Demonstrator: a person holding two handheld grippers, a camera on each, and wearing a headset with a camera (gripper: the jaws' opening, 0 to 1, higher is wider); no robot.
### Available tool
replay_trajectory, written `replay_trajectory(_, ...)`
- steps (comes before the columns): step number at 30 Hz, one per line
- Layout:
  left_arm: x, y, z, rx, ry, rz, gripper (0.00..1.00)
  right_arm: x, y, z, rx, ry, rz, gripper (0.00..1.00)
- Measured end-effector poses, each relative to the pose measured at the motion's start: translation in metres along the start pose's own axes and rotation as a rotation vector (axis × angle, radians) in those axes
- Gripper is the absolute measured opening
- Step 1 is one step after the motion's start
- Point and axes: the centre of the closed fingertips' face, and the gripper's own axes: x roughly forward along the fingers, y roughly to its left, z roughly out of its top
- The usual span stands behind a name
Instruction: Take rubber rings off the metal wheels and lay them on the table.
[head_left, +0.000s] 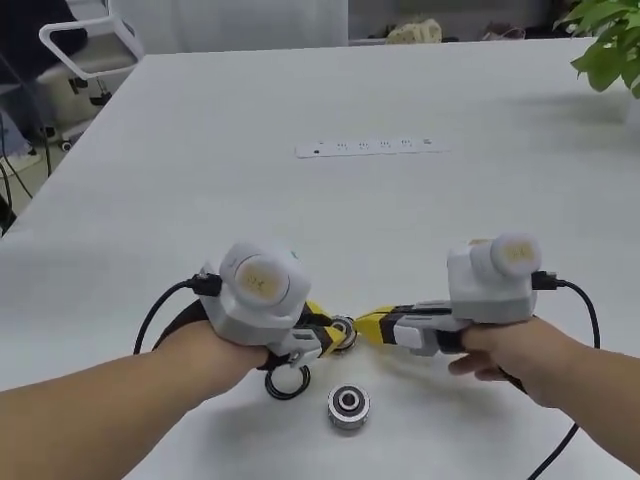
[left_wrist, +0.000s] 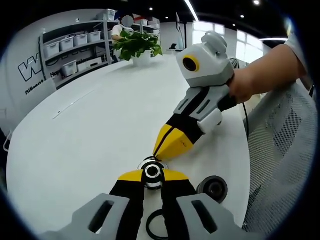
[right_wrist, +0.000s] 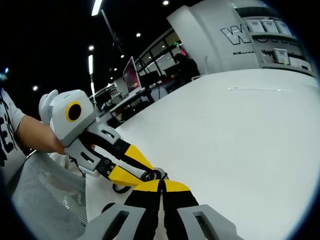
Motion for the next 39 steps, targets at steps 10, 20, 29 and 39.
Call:
replay_trajectory(10, 0.000, -0.001, 0.000, 0.000, -0.008, 0.006, 0.08, -0.001, 0.001, 0.000, 0.002, 0.001, 0.007, 0.00)
replay_trajectory(20, 0.001, -0.001, 0.000, 0.000, -0.009, 0.008, 0.08, -0.001, 0.002, -0.001, -0.001, 0.007, 0.013, 0.00)
replay_trajectory(29, 0.000, -0.001, 0.000, 0.000, -0.008, 0.009, 0.08, 0.000, 0.007, 0.000, -0.007, 0.007, 0.030, 0.00)
replay_trajectory(39, 0.000, -0.002, 0.000, 0.001, -0.009, 0.005, 0.08, 0.004, 0.015, 0.002, 0.001, 0.002, 0.060, 0.00)
